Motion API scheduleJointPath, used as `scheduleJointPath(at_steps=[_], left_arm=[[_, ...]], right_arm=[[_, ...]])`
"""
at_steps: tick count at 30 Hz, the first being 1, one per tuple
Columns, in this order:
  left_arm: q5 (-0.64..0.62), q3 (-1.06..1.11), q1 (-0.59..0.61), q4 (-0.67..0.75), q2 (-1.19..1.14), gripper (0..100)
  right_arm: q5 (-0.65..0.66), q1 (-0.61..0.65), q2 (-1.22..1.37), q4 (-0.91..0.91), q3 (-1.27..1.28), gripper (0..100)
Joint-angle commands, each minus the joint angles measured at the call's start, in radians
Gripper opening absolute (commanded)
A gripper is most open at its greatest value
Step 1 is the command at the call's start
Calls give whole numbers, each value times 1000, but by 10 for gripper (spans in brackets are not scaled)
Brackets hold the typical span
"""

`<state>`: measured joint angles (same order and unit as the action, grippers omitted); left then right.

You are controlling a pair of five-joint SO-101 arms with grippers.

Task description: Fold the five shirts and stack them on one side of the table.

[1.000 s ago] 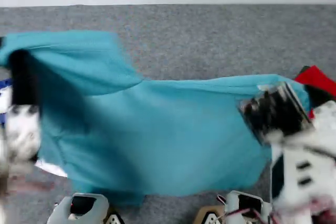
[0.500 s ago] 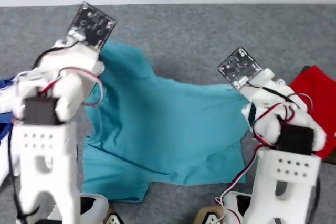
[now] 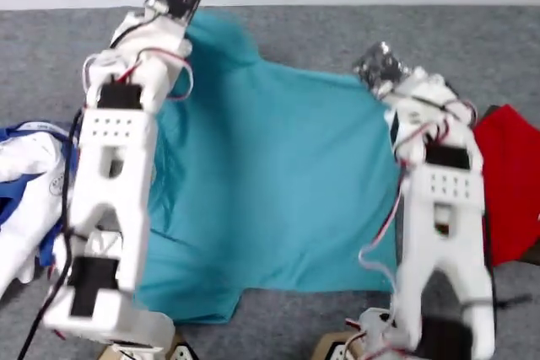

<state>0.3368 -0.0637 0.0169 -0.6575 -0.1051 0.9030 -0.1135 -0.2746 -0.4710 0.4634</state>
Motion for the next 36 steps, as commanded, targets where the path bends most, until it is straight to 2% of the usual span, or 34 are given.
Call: scheduleJointPath(at_steps=[1, 6, 12, 16, 21, 30, 36], left_arm=[[-8, -209, 11, 28, -115, 5], [-6, -409, 26, 26, -282, 5], [-5, -559, 35, -17, -404, 5], [-5, -628, 29, -199, -416, 5], [6, -699, 29, -514, -414, 5], [252, -743, 0, -1077, -417, 5], [270, -593, 15, -1100, -325, 5]], right_arm=[[-9, 8, 159, 35, -253, 9], [-32, 22, 390, 30, -523, 9], [-32, 42, 561, 30, -694, 9], [-32, 45, 567, -13, -697, 9], [-31, 42, 542, -252, -700, 9], [-31, 44, 472, -647, -700, 9], [-31, 47, 437, -857, -700, 9]])
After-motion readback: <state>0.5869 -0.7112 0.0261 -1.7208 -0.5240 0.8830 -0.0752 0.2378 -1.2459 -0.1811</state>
